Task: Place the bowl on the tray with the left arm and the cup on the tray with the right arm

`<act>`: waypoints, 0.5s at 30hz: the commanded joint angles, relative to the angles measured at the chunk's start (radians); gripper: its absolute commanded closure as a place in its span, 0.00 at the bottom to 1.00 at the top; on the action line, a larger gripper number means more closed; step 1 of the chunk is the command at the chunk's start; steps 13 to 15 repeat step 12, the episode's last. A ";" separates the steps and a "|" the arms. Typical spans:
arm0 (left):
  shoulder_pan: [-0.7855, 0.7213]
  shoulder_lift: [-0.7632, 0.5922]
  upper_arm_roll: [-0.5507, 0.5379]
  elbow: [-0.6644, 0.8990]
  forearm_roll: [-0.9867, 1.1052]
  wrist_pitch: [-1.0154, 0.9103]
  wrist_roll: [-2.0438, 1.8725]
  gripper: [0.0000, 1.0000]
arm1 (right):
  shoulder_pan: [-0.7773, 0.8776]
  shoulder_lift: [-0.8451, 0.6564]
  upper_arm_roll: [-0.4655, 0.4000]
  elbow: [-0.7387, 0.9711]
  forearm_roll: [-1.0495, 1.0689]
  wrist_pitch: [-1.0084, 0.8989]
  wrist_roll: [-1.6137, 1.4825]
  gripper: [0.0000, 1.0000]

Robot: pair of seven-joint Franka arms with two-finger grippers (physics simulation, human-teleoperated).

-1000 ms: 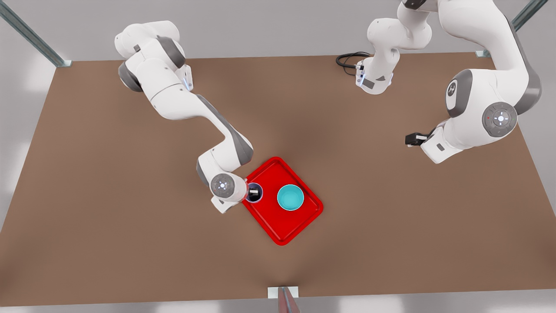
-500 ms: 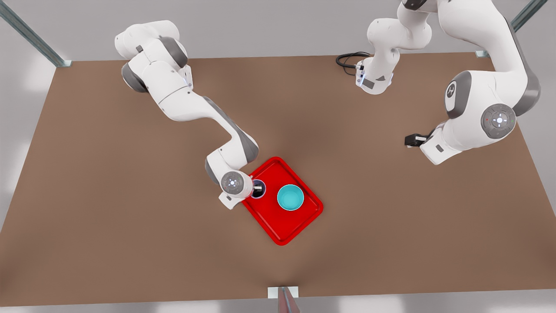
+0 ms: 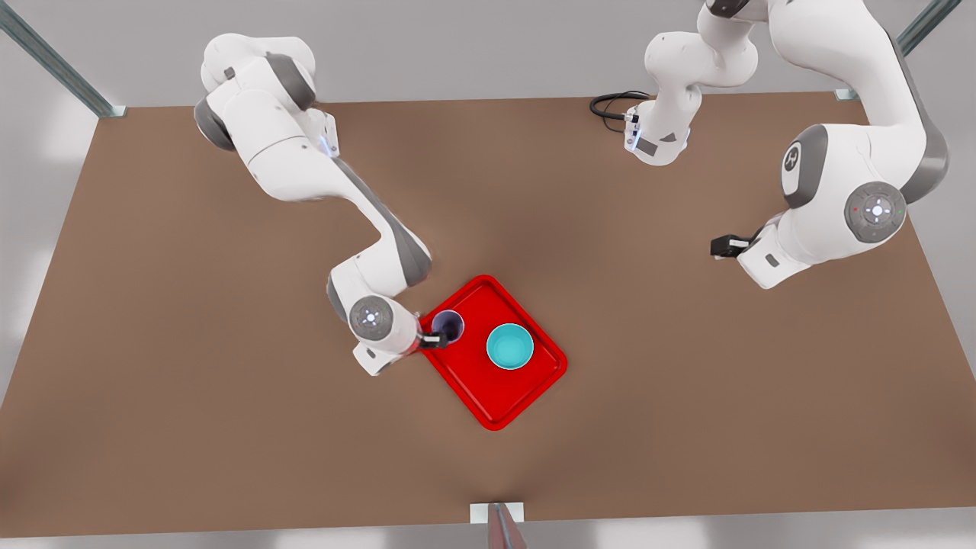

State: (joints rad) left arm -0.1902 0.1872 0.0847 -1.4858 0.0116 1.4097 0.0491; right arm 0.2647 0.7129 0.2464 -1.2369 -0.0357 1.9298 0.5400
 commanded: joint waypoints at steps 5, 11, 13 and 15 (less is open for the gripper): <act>0.000 0.000 0.000 0.004 -0.001 0.000 0.000 0.00 | -0.329 -0.375 -0.048 -0.016 0.125 -0.469 -0.268 0.00; -0.008 0.040 -0.006 0.015 0.002 -0.009 -0.012 0.00 | -0.334 -0.527 -0.245 -0.260 0.117 -0.324 -0.485 0.00; -0.008 0.040 -0.006 0.016 0.005 -0.009 -0.014 0.00 | -0.331 -0.535 -0.242 -0.231 0.074 -0.322 -0.350 0.00; -0.008 0.040 -0.006 0.016 0.005 -0.009 -0.014 0.00 | -0.331 -0.535 -0.242 -0.231 0.074 -0.322 -0.350 0.00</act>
